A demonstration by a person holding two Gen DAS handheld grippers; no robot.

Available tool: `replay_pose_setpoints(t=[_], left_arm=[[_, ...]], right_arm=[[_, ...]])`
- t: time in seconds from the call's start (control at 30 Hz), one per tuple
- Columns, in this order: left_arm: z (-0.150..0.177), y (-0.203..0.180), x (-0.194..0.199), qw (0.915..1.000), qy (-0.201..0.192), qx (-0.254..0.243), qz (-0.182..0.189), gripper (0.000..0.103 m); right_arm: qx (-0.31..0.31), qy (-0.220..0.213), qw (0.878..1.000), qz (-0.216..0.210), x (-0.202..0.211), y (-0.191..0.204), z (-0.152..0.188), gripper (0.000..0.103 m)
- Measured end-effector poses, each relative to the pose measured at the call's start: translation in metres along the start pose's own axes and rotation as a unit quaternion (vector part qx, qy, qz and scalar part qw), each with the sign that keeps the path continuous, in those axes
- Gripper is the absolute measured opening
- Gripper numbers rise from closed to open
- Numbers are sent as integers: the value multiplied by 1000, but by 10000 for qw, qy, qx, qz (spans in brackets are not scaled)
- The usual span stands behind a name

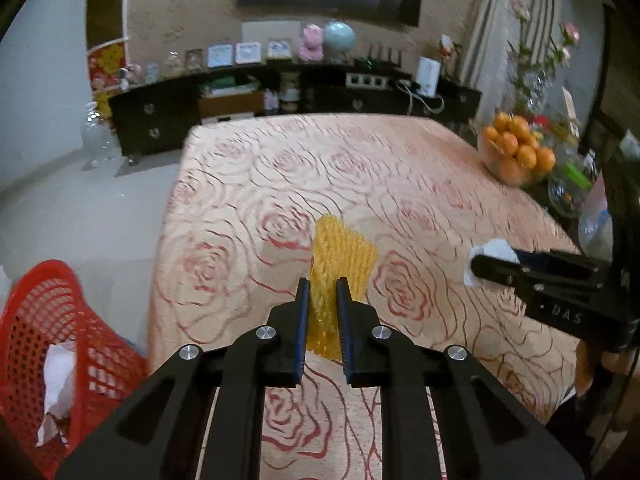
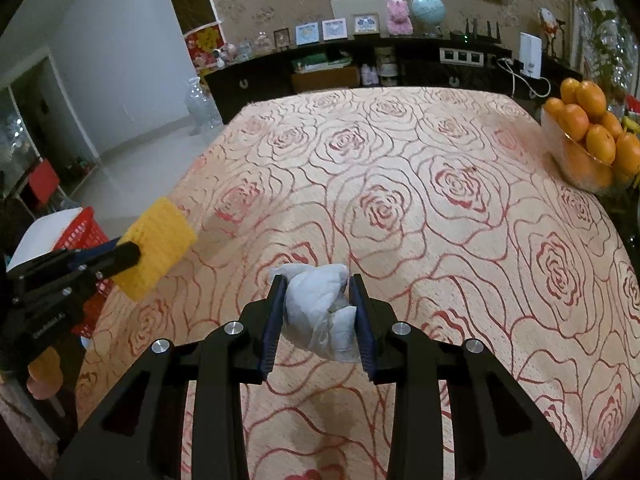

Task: Collect trash
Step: 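Carry the foam net and tissue over the red basket and open both tools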

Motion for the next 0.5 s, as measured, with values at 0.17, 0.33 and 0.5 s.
replay_pose_setpoints(t=[0.17, 0.33, 0.5], left_arm=[[-7, 13, 23, 9993, -282, 108, -220, 13], [-10, 23, 42, 9975, -478, 150, -491, 13], [-13, 33, 62, 9952, -675, 186, -680, 13]], right_arm=[[8, -104, 9999, -55, 4, 11, -8, 32], [76, -251, 9996, -124, 11, 27, -18, 32], [234, -379, 9988, -223, 17, 50, -26, 32]])
Point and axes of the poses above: each gripper's, at about its wrist camera, not at the fingertips, and x roughly against the way its jaws point, y to its left, z to its underside, the point moved 3 cm from there along -x, roughly the way its jaws point, and after that the axes turned 15 degrees about z, right-handed, at the moved point
